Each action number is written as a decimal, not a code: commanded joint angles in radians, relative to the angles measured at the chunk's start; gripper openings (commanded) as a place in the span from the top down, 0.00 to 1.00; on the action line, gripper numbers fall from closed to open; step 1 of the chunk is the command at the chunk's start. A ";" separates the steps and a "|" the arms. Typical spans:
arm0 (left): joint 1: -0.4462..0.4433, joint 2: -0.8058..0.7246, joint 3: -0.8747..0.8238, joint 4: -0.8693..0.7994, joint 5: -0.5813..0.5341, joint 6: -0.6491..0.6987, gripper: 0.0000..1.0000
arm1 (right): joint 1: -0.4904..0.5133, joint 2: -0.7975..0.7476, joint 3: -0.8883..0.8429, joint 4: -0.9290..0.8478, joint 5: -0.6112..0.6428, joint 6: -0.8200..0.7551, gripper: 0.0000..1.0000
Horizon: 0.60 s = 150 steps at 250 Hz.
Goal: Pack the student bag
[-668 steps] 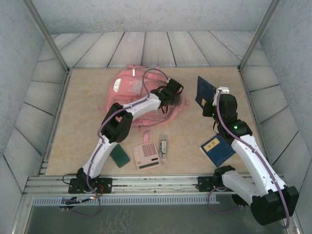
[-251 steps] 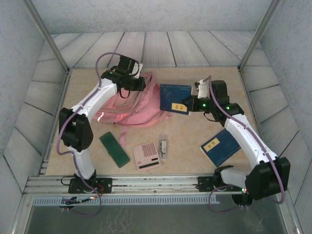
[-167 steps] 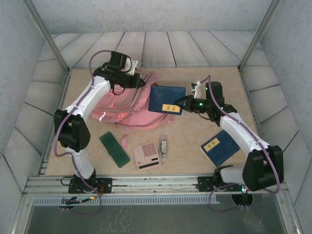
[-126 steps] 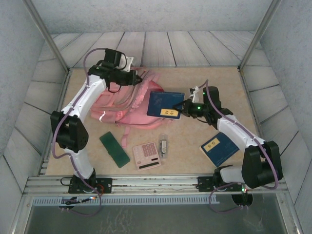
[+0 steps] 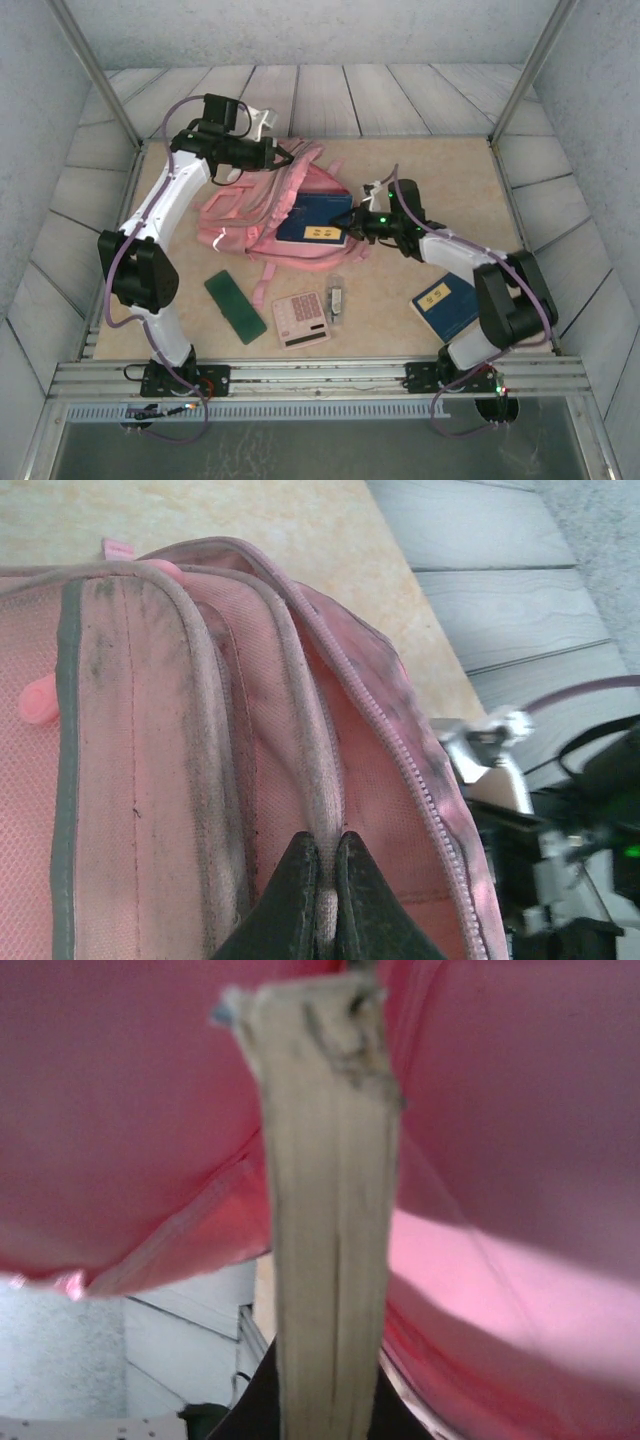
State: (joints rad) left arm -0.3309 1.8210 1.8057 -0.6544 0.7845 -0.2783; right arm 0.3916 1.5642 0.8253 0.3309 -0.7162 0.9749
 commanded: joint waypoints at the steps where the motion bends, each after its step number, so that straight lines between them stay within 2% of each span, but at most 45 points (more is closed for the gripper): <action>1: 0.016 -0.075 0.041 0.106 0.130 -0.020 1.00 | 0.032 0.089 0.030 0.303 -0.008 0.195 1.00; 58: 0.057 -0.102 -0.001 0.204 0.196 -0.100 1.00 | 0.092 0.267 0.119 0.431 0.157 0.357 1.00; 99: 0.070 -0.121 -0.020 0.235 0.209 -0.123 1.00 | 0.130 0.398 0.215 0.543 0.178 0.453 1.00; 150: 0.072 -0.129 -0.041 0.256 0.203 -0.138 1.00 | 0.173 0.469 0.330 0.387 0.338 0.406 1.00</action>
State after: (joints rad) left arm -0.2600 1.7569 1.7672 -0.5316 0.9047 -0.3931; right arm 0.5385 2.0109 1.0840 0.7479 -0.5007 1.3869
